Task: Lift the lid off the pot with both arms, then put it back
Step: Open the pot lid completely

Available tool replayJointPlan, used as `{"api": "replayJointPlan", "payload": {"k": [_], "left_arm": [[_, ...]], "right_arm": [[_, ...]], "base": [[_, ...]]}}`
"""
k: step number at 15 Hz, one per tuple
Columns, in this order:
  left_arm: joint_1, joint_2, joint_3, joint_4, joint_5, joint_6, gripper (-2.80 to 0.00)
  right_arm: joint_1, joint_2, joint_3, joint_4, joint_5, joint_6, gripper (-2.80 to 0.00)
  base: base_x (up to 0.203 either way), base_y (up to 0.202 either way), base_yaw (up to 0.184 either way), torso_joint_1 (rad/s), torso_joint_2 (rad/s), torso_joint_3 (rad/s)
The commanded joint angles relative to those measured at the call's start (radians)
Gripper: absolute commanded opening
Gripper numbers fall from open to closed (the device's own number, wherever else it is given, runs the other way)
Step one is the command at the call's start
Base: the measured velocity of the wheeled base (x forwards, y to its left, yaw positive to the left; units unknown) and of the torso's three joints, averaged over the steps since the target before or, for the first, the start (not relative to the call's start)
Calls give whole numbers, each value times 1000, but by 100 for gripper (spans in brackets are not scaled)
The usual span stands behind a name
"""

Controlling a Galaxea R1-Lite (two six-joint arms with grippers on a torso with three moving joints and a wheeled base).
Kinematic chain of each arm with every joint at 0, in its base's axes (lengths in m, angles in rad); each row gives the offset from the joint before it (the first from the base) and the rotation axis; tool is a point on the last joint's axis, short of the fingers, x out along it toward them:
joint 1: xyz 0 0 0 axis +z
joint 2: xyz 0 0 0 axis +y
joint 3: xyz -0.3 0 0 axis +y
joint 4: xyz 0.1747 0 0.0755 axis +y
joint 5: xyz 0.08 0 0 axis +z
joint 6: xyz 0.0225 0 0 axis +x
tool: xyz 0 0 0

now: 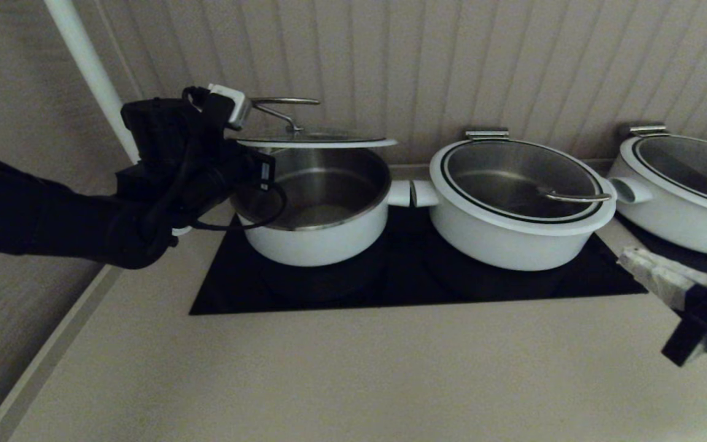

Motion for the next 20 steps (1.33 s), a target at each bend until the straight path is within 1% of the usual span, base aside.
{"api": "replayJointPlan", "payload": {"k": [1, 4, 6, 7, 10, 11, 12, 13, 14, 15, 17, 18, 20], "left_arm": [[1, -8, -5, -6, 1, 1, -280], [1, -11, -7, -6, 1, 1, -280], [1, -10, -7, -6, 1, 1, -280], [1, -8, -7, -6, 1, 1, -280], [1, -5, -7, -6, 1, 1, -280], [1, -5, -7, -6, 2, 1, -280], [1, -3, -7, -6, 1, 1, -280], [1, -2, -8, -6, 1, 1, -280], [1, -2, -7, -6, 1, 1, -280], [1, -1, -7, -6, 1, 1, -280], [1, 0, -8, -6, 1, 1, -280], [1, 2, -11, -6, 1, 2, -280], [0, 2, -14, -6, 0, 1, -280]], "right_arm": [[0, -123, 47, 32, -3, -2, -280], [0, -290, 101, 192, -9, -4, -280], [0, -426, 133, 328, -10, -8, -280], [0, -497, 144, 401, -10, -8, -280], [0, -755, 162, 691, -9, -8, -280], [0, -811, 168, 749, -7, -6, -280], [1, -832, 187, 784, 8, -5, -280], [3, -827, 230, 787, 49, -4, -280], [3, -824, 260, 775, 128, -4, -280], [3, -822, 263, 772, 181, -4, -280], [4, -821, 264, 808, 160, 5, -280], [4, -821, 264, 868, 148, 10, -280], [4, -821, 264, 863, 142, 33, -280]], "base": [[0, 0, 0, 0, 0, 0], [0, 0, 0, 0, 0, 0], [0, 0, 0, 0, 0, 0], [0, 0, 0, 0, 0, 0], [0, 0, 0, 0, 0, 0], [0, 0, 0, 0, 0, 0], [0, 0, 0, 0, 0, 0], [0, 0, 0, 0, 0, 0], [0, 0, 0, 0, 0, 0], [0, 0, 0, 0, 0, 0], [0, 0, 0, 0, 0, 0], [0, 0, 0, 0, 0, 0], [0, 0, 0, 0, 0, 0]]}}
